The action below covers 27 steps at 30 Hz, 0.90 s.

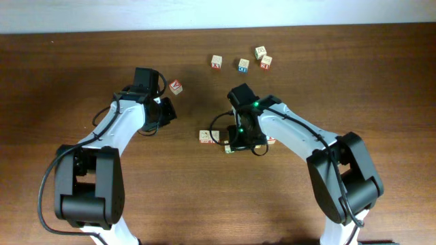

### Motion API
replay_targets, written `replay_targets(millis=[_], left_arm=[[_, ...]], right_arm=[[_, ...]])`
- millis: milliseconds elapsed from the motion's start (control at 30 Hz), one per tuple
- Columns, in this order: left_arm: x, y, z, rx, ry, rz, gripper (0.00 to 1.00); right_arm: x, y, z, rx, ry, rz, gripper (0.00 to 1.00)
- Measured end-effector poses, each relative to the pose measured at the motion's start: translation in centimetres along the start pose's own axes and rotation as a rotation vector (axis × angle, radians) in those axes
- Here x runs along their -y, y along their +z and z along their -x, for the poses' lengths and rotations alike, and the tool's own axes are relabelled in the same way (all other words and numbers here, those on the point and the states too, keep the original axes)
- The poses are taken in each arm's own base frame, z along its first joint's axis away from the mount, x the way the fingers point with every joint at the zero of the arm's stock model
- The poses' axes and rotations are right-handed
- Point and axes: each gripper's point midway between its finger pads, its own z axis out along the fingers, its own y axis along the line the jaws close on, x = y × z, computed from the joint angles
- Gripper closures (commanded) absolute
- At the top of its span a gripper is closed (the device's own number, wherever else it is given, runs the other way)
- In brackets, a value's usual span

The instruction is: Rotate 5 blocks

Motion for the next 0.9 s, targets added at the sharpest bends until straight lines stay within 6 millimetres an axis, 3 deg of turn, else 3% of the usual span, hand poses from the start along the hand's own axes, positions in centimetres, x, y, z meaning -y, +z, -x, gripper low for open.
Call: replay_targets(millis=[100, 267, 667, 733, 800, 900], left_arm=[[-0.1, 0.0, -0.2, -0.008, -0.001, 0.004, 1.00], [-0.1, 0.0, -0.2, -0.008, -0.001, 0.004, 1.00], [-0.1, 0.0, -0.2, -0.008, -0.001, 0.004, 1.00], [-0.1, 0.0, -0.2, -0.008, -0.001, 0.004, 1.00], [-0.1, 0.0, -0.2, -0.008, -0.001, 0.004, 1.00], [-0.1, 0.0, -0.2, -0.009, -0.001, 0.004, 1.00]], right_arm=[[0.2, 1.0, -0.1, -0.019, 0.011, -0.003, 0.96], [0.4, 0.6, -1.5, -0.087, 0.027, -0.017, 0.96], [-1.6, 0.6, -0.2, -0.022, -0.024, 0.015, 0.96], [-1.2, 0.2, -1.6, -0.090, -0.012, -0.011, 0.95], [-1.8, -1.3, -1.6, -0.115, -0.016, -0.009, 0.96], [-3.9, -0.9, -2.3, -0.115, -0.069, 0.005, 0.96]])
